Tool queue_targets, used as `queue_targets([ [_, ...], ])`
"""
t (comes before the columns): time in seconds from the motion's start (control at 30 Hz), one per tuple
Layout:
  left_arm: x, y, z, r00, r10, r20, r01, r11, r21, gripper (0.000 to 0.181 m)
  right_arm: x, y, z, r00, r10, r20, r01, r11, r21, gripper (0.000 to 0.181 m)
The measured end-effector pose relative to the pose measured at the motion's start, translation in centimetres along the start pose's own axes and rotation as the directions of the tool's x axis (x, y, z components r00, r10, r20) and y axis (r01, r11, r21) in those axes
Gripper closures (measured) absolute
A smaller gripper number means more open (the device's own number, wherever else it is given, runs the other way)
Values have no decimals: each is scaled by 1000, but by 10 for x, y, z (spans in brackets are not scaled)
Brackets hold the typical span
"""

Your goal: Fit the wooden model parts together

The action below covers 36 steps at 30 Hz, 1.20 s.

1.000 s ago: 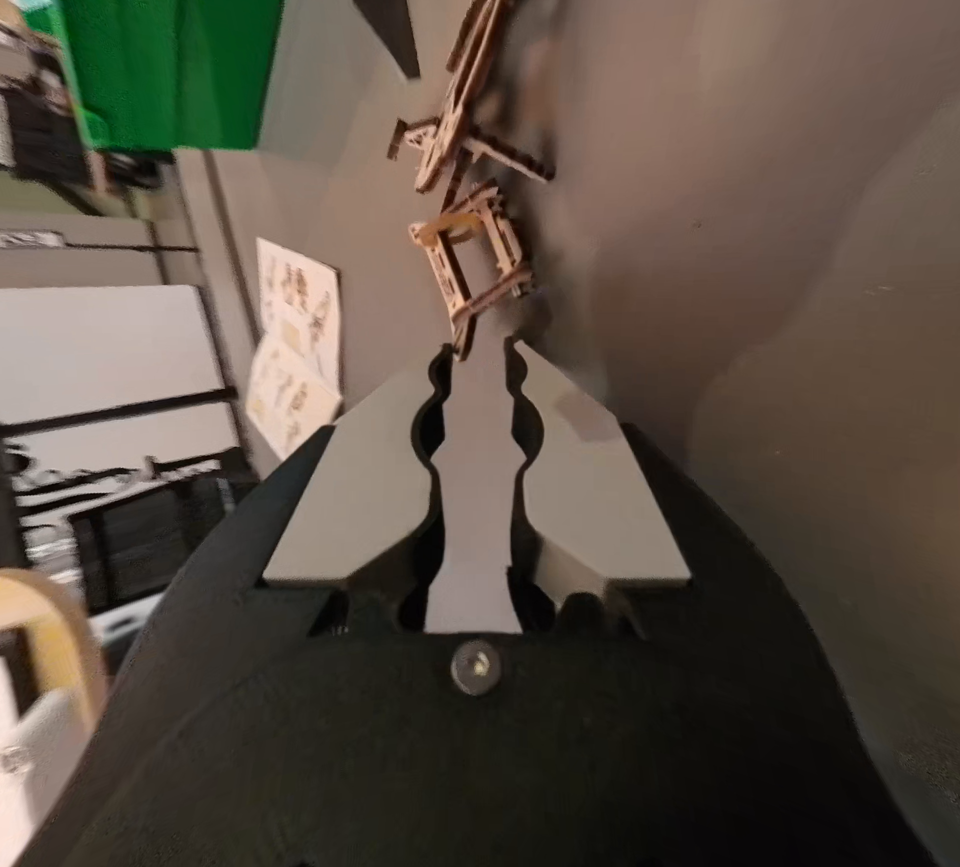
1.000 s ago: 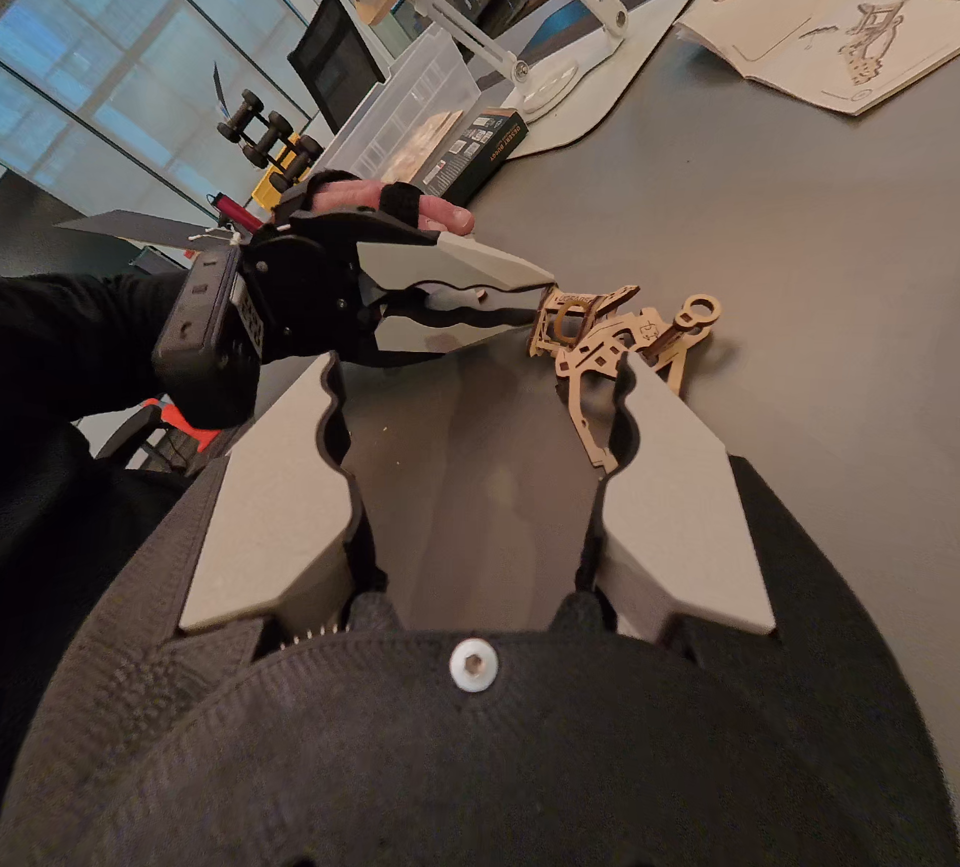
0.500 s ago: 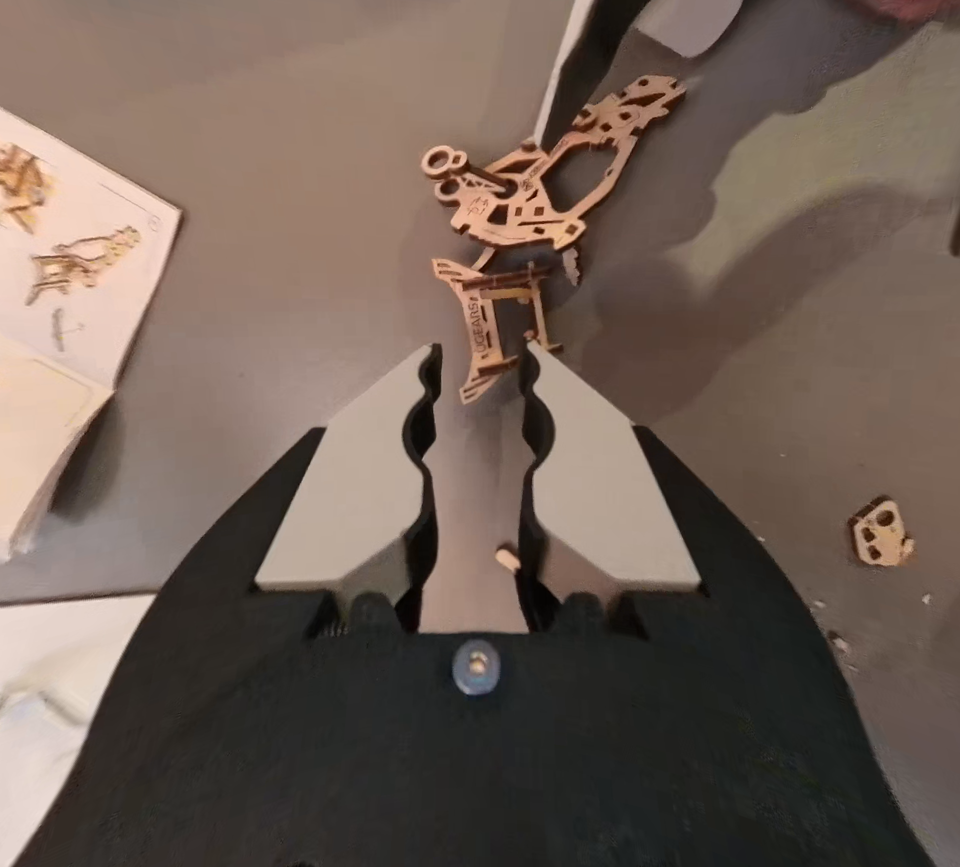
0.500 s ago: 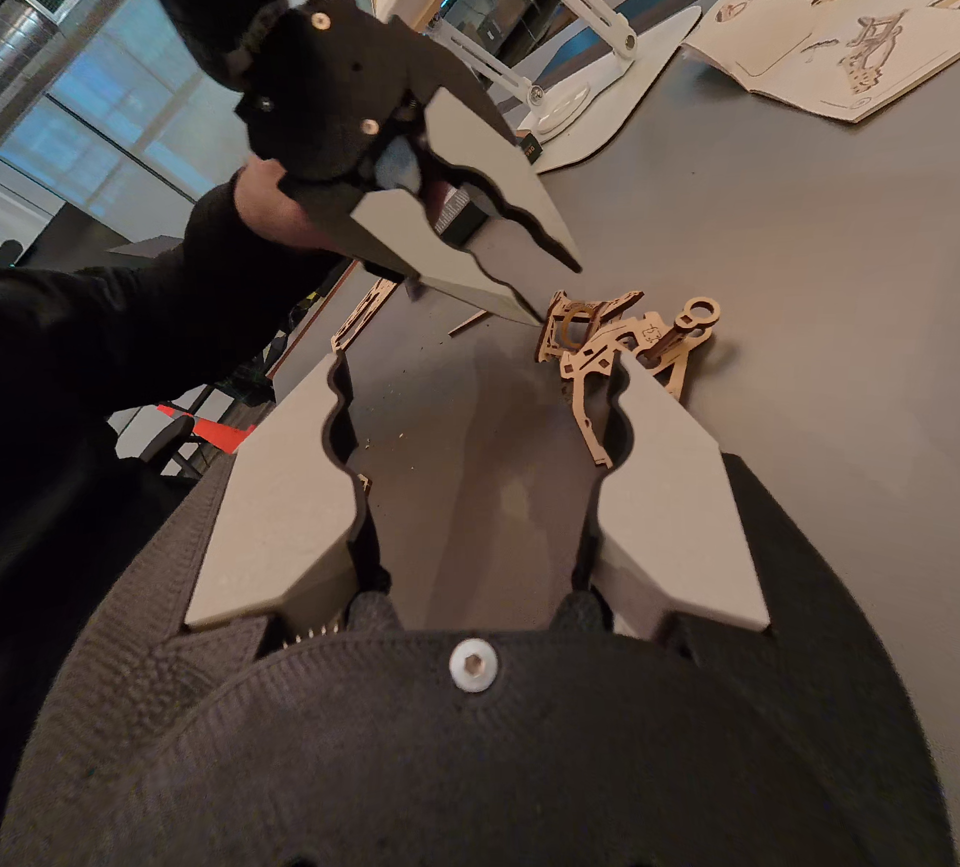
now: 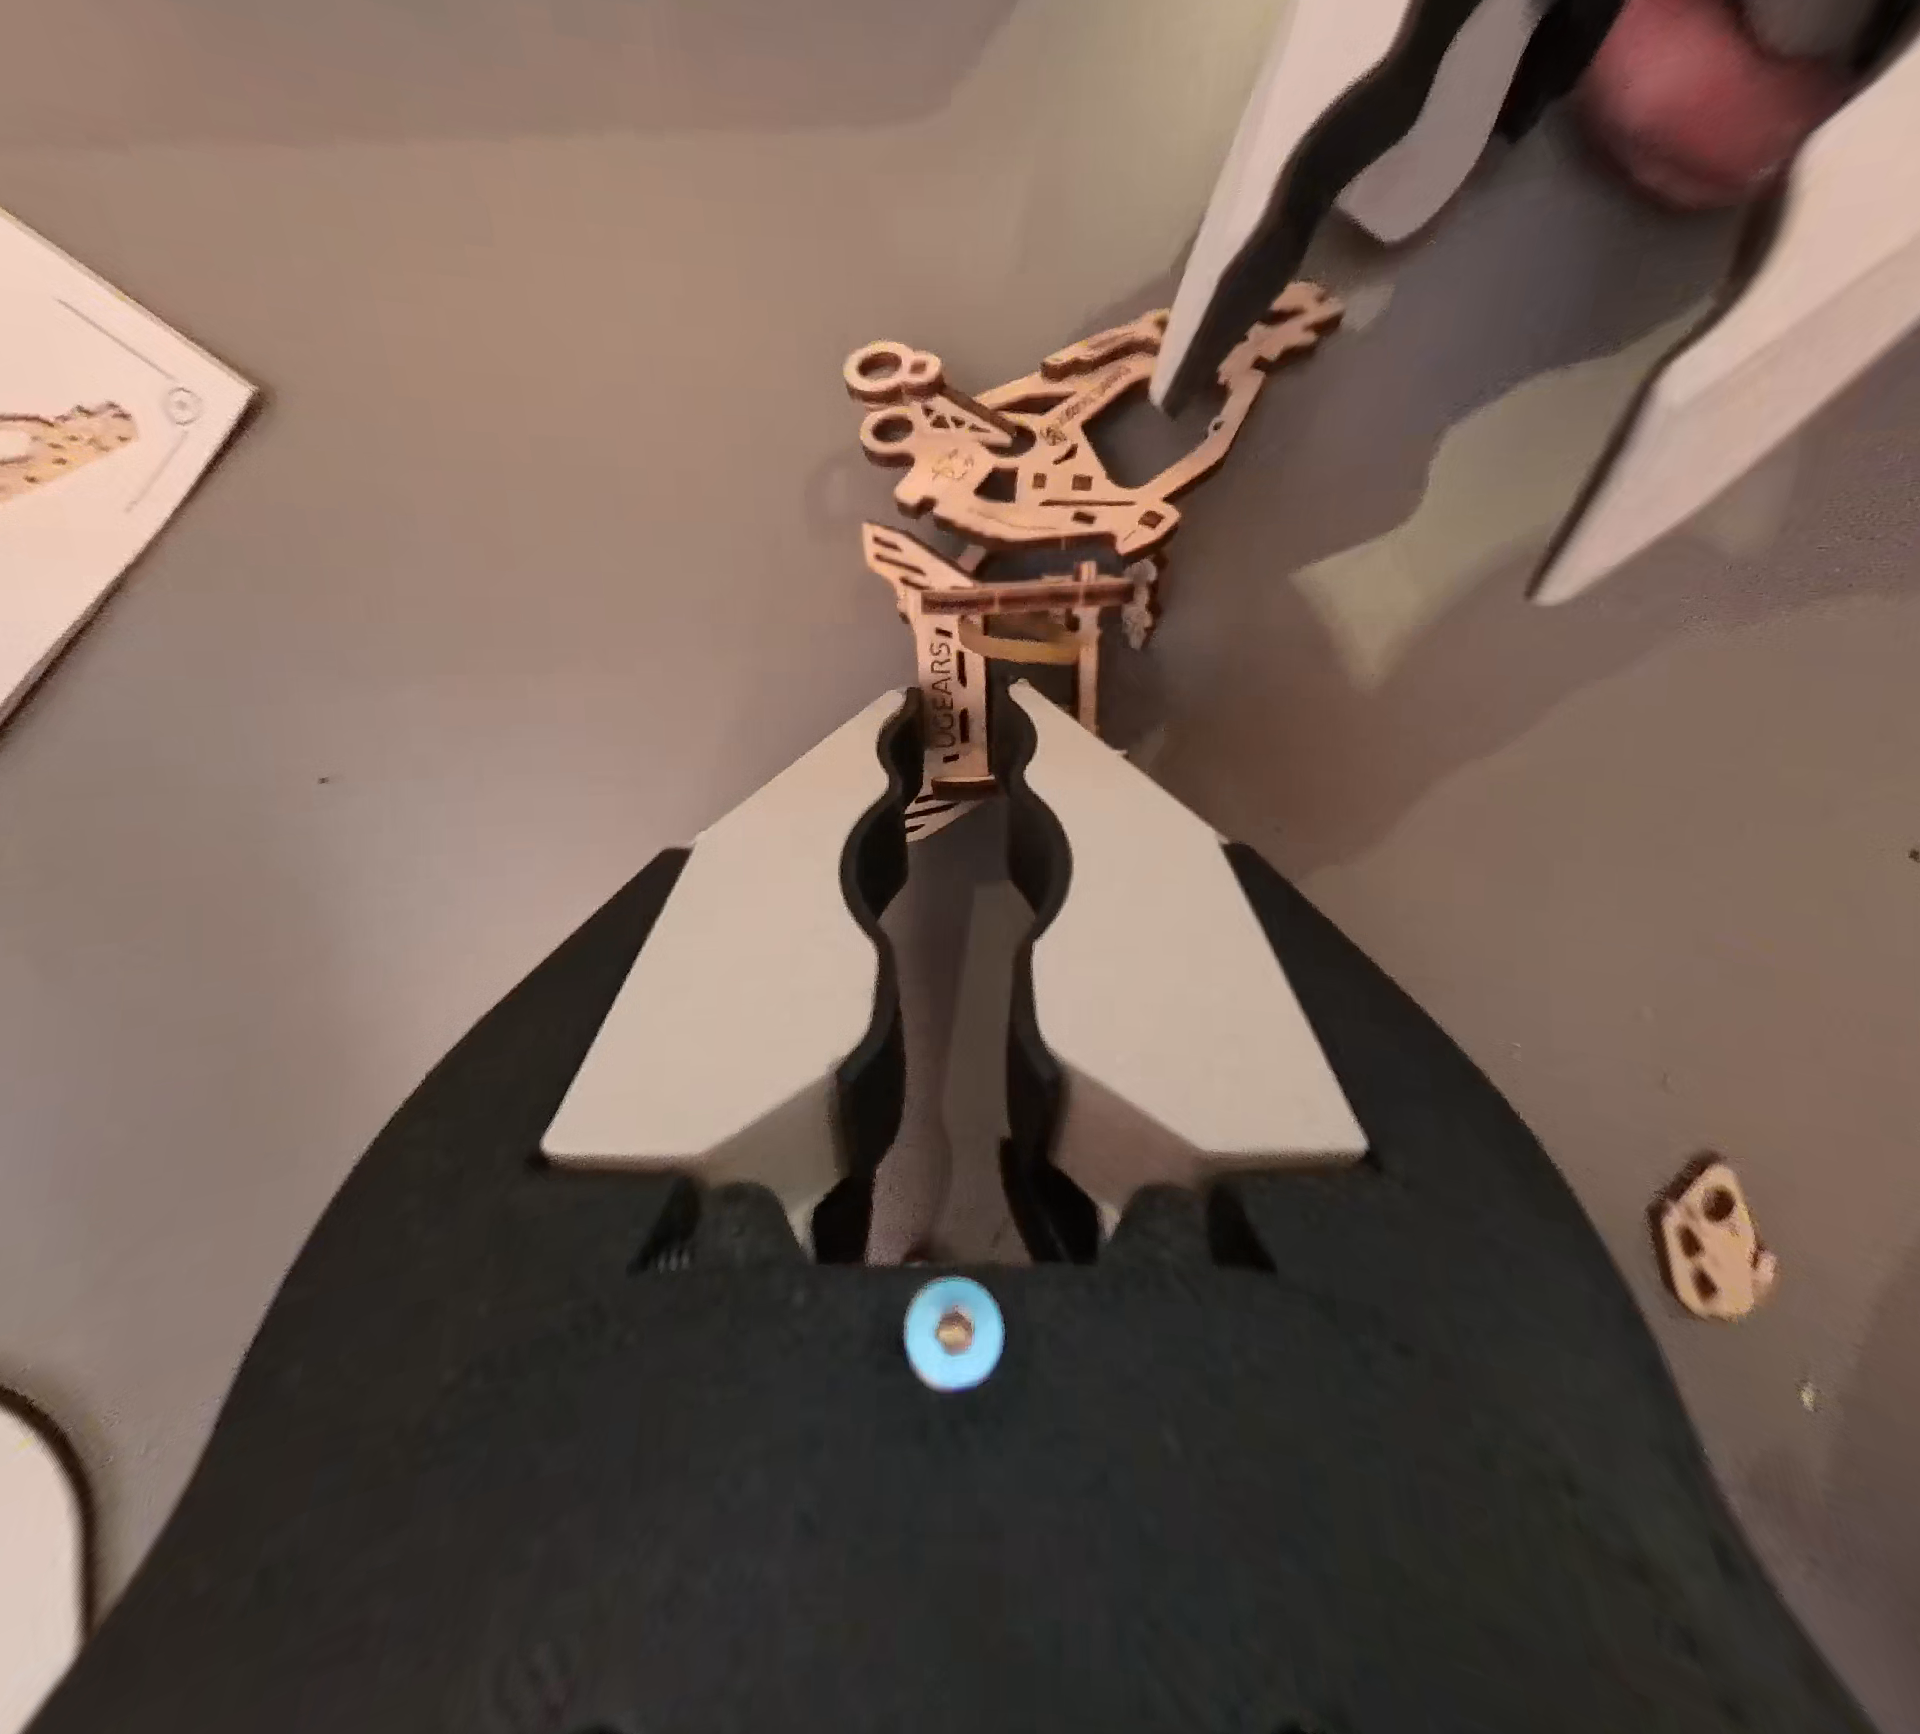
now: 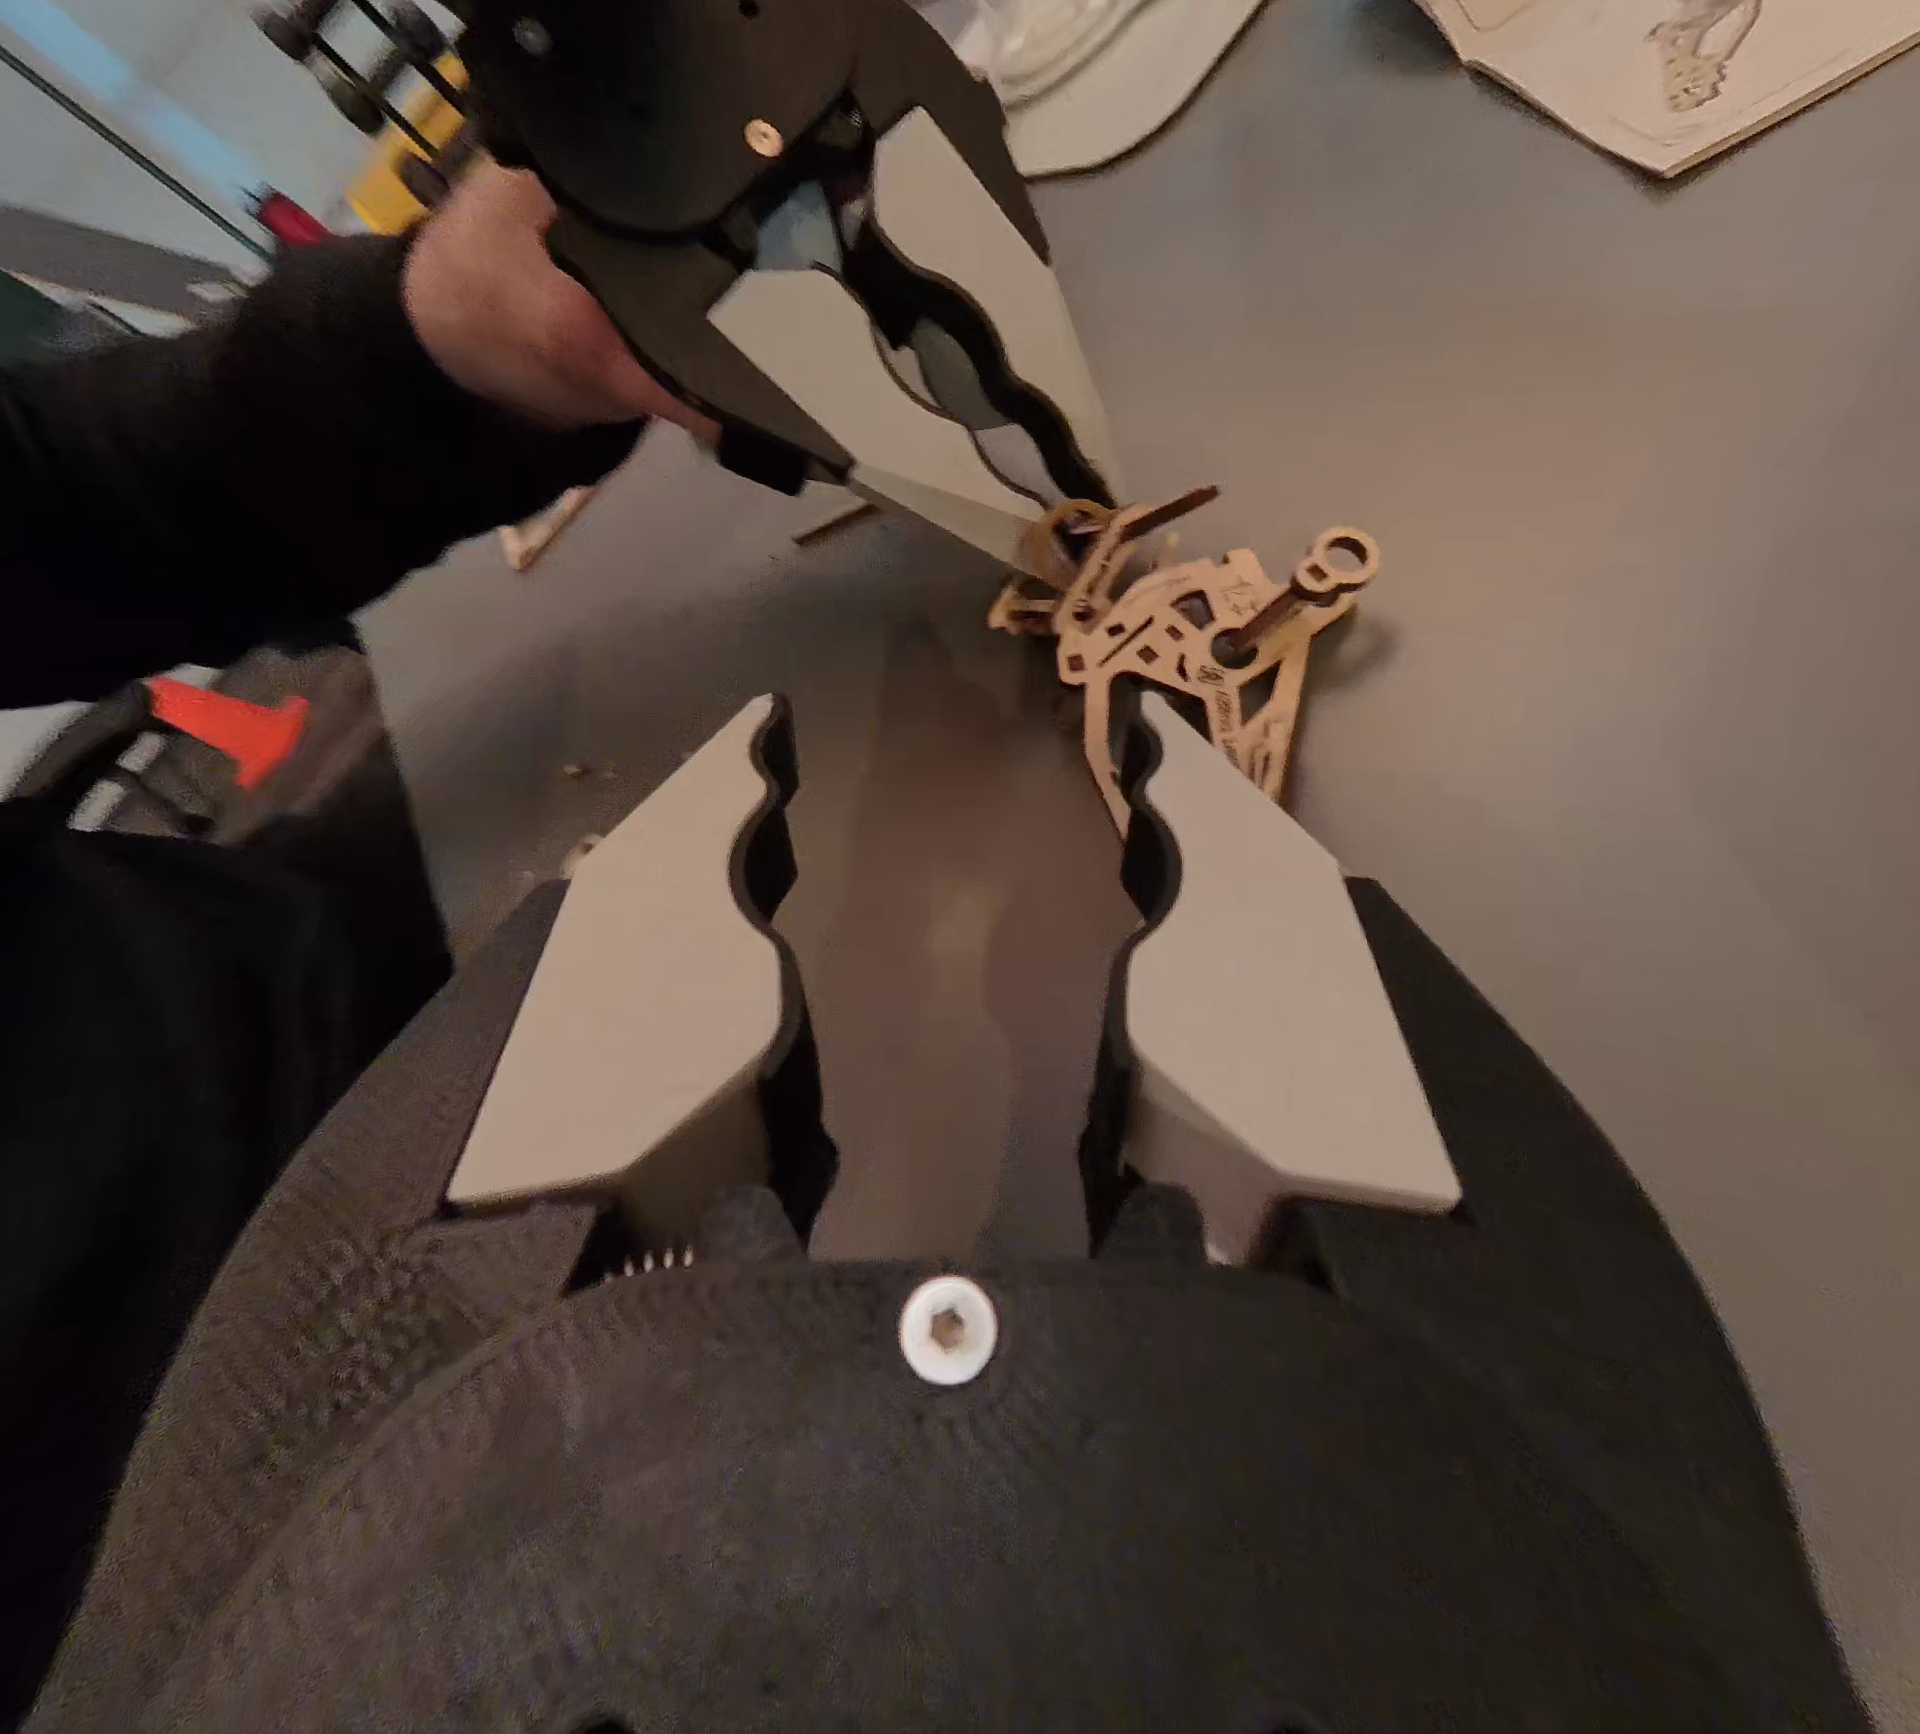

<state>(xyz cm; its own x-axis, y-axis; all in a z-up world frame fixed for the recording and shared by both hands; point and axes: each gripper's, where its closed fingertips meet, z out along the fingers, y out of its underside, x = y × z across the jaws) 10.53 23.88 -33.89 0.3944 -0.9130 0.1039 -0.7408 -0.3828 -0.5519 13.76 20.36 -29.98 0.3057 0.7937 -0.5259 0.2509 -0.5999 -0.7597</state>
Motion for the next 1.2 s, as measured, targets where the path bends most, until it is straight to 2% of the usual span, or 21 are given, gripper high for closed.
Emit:
queue_targets([
  [0.17, 0, -9, -8, 997, -65, 47, 55, 981, 184, 172, 12, 8, 4, 990, -102, -93, 94, 991, -93, 145],
  [0.27, -5, -5, -11, 992, -67, 111, 39, 972, 232, 171, 19, 12, 7, 983, -132, -126, 115, 984, -135, 157],
  [0.4, -4, -5, -13, 988, -114, 108, 75, 947, 312, 171, 22, 12, 10, 982, -141, -127, 121, 981, -155, 180],
  [0.57, -6, -13, -22, 979, -109, 174, 29, 911, 411, 171, 24, 7, 8, 979, -148, -141, 129, 983, -134, 180],
  [0.67, -10, -22, -34, 970, -105, 217, -17, 867, 497, 171, 19, -6, 3, 981, -142, -132, 135, 989, -67, 180],
  [0.87, -16, -38, -51, 948, -71, 311, -132, 799, 586, 171, 2, -44, -15, 982, -154, -108, 164, 982, 93, 180],
  [1.0, -18, -47, -60, 943, -66, 327, -165, 759, 630, 171, -5, -59, -18, 971, -200, -127, 215, 970, 113, 180],
  [1.2, -15, -56, -64, 934, -27, 356, -226, 727, 649, 171, -6, -67, -10, 955, -242, -172, 258, 963, 79, 180],
])
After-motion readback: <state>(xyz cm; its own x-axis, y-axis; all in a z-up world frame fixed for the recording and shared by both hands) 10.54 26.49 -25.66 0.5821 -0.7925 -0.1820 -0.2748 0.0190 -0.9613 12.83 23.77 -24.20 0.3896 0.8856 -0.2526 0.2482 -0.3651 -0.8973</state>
